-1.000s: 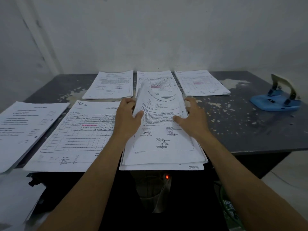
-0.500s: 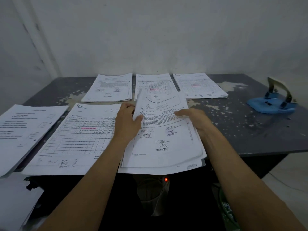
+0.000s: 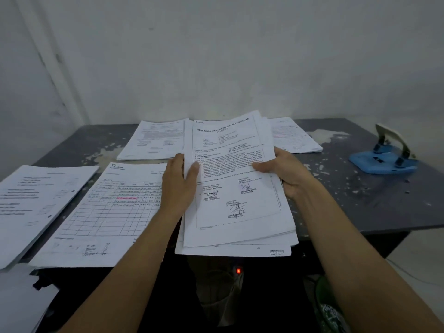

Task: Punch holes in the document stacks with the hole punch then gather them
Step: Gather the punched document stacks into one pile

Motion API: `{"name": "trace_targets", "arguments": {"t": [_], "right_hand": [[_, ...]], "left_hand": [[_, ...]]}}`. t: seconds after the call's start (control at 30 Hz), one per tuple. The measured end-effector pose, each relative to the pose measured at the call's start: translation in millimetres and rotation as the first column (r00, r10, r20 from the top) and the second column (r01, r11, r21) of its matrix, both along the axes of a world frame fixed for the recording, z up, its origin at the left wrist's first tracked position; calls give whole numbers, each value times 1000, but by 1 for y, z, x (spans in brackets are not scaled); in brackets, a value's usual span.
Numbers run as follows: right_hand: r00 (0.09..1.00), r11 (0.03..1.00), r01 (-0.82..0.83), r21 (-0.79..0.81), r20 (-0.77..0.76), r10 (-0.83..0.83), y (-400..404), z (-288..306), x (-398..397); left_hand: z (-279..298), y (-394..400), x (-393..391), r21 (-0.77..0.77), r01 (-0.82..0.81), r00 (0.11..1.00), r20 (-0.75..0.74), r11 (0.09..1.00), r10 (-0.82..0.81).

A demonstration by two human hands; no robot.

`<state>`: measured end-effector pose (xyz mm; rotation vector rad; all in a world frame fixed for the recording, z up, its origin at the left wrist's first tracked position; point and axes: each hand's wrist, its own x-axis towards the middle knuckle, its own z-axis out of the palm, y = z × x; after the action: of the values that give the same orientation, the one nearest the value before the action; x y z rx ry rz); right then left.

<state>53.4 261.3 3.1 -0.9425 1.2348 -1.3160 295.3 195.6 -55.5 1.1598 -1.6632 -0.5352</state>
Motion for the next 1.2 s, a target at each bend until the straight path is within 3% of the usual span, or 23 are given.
{"name": "trace_targets", "arguments": {"t": [0.23, 0.57, 0.77, 1.03, 1.2], "right_hand": [[995, 987, 23, -157, -96, -39, -5, 26, -3], [968, 967, 51, -251, -227, -110, -9, 45, 7], [980, 938, 26, -345, -177, -93, -8, 56, 6], [953, 860, 120, -496, -186, -240, -11, 99, -8], [881, 818, 297, -494, -190, -434, -9, 71, -11]], "left_hand": [[38, -6, -7, 111, 98, 974, -216, 989, -72], [48, -22, 3, 118, 181, 944, -300, 976, -138], [78, -25, 0, 216, 291, 781, -617, 932, -101], [127, -11, -24, -87, 266, 803, -532, 960, -270], [110, -8, -38, -110, 246, 857, -439, 963, -269]]}}
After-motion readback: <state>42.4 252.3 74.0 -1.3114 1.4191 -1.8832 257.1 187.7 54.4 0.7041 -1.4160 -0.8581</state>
